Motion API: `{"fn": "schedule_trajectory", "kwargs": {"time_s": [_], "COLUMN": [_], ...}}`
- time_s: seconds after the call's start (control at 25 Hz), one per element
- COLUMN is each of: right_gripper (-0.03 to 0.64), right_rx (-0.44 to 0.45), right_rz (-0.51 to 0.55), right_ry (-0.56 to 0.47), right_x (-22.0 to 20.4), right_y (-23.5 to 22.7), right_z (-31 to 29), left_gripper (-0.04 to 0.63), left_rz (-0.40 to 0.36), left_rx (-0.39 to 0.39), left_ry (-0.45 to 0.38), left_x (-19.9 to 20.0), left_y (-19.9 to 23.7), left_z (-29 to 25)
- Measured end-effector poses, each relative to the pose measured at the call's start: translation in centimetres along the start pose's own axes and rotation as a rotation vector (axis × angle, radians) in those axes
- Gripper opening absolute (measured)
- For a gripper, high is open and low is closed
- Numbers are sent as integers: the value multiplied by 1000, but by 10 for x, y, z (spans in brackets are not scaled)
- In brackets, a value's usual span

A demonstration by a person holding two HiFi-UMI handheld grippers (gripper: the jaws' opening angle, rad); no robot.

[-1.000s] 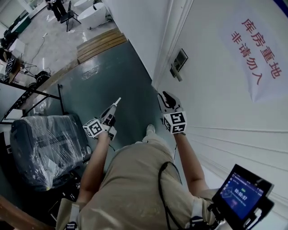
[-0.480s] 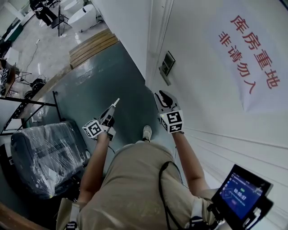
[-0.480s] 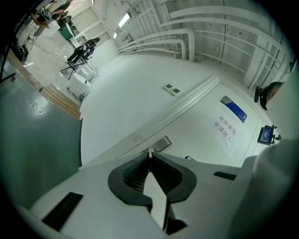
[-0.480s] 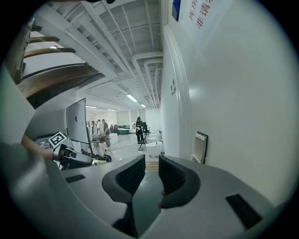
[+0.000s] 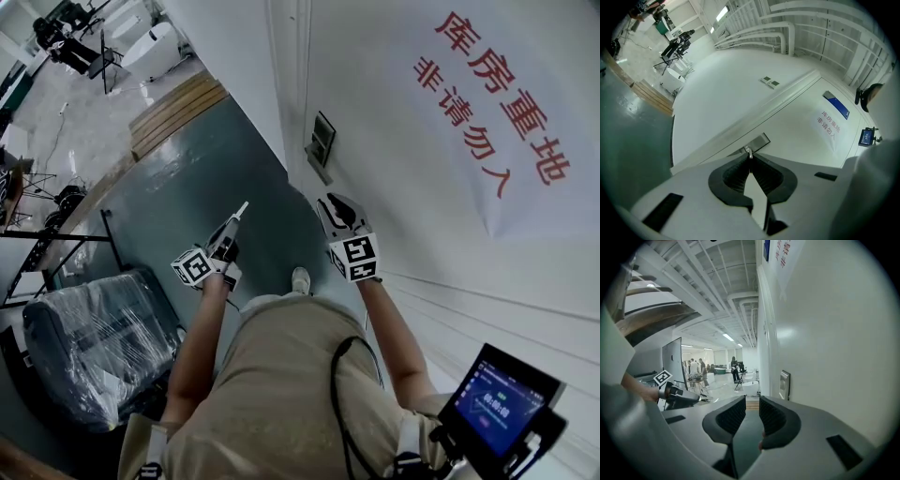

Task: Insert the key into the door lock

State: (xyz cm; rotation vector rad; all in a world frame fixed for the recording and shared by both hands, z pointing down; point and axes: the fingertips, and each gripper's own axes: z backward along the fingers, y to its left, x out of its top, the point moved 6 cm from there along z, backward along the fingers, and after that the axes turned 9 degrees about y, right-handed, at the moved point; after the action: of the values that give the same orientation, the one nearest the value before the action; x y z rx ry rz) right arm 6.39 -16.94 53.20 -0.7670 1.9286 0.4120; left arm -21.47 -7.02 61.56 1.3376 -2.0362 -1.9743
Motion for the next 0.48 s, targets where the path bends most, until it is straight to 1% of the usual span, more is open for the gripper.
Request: {"fn": "schedule_trajectory", "kwargs": {"time_s": [0.12,0.24,0.36,0.48], "right_gripper": [87,87,87,87], "right_rx": [-1,-7,-32,-53], "right_rz": [1,6,34,47], "right_ry": [2,8,12,12], "right_x": [-2,-5,-3,0], "right_y": [-5,-16,-20,-21], "right_z": [1,2,6,8], "left_gripper": [33,34,34,34], "left_rz": [-21,-6,11,20], "left_rx": [8,-3,-30,-38], "left_ry": [16,28,52,80], "left_x": [0,-6,-6,-4], "left_y": [1,5,0,1], "left_z": [-11,-26,-38,-47]}}
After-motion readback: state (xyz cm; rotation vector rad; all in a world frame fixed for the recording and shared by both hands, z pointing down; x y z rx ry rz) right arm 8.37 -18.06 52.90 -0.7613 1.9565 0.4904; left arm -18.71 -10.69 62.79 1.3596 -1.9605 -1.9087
